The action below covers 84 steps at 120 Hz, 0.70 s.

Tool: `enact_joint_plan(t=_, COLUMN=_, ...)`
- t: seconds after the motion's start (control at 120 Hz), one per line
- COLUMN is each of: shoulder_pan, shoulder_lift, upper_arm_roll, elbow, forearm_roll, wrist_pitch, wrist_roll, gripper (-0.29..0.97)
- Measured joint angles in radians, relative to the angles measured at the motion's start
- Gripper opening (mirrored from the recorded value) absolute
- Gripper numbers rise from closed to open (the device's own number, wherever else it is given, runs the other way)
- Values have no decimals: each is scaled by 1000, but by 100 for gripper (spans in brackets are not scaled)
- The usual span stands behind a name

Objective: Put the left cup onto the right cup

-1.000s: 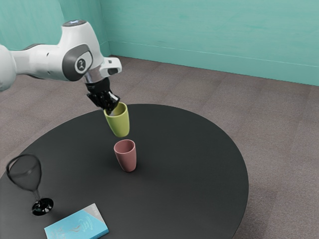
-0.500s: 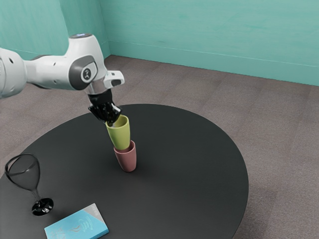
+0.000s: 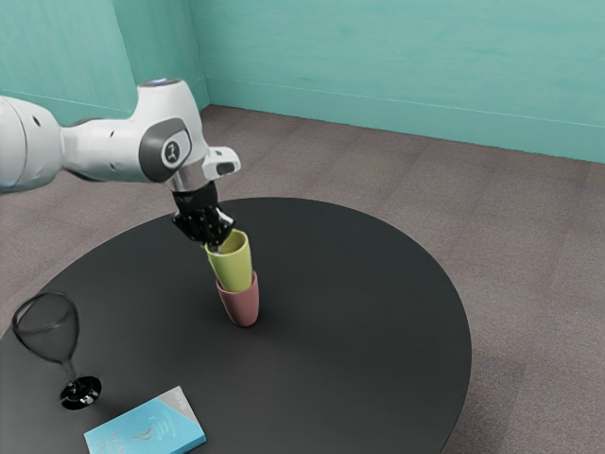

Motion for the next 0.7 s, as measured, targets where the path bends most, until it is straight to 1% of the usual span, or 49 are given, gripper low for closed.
enact_joint_plan(t=0.183, shoulder_pan=3, shoulder_lift=2, upper_arm_roll=0, elbow=-13, forearm_roll=-7, wrist_pitch=2, wrist_roll=-6, gripper=-10)
enact_joint_plan(t=0.342, shoulder_pan=3, shoulder_lift=1, upper_arm_roll=0, elbow=-11, forearm_roll=-13, wrist_pitch=11, wrist_roll=-7, gripper=25)
enact_joint_plan(t=0.433, shoulder_pan=3, shoulder_lift=-22, upper_arm_roll=5, elbow=19, forearm_roll=-13, wrist_pitch=9, wrist_roll=-6, gripper=39)
enact_joint_plan(t=0.5, shoulder_pan=2, shoulder_lift=-48, upper_arm_roll=8, elbow=78, forearm_roll=-11, wrist_pitch=-15, wrist_roll=-4, gripper=47)
enact_joint_plan(t=0.567, shoulder_pan=0, shoulder_lift=-66, upper_arm_roll=10, elbow=163, forearm_roll=-8, wrist_pitch=-68, wrist_roll=-4, gripper=52)
enact_joint_plan(t=0.633, shoulder_pan=-2, shoulder_lift=-81, upper_arm_roll=11, elbow=248, forearm_roll=-2, wrist_pitch=-144, wrist_roll=-7, gripper=56)
enact_joint_plan(t=0.7, shoulder_pan=-2, shoulder_lift=-88, upper_arm_roll=2, elbow=363, forearm_roll=34, wrist_pitch=-248, wrist_roll=-11, gripper=59)
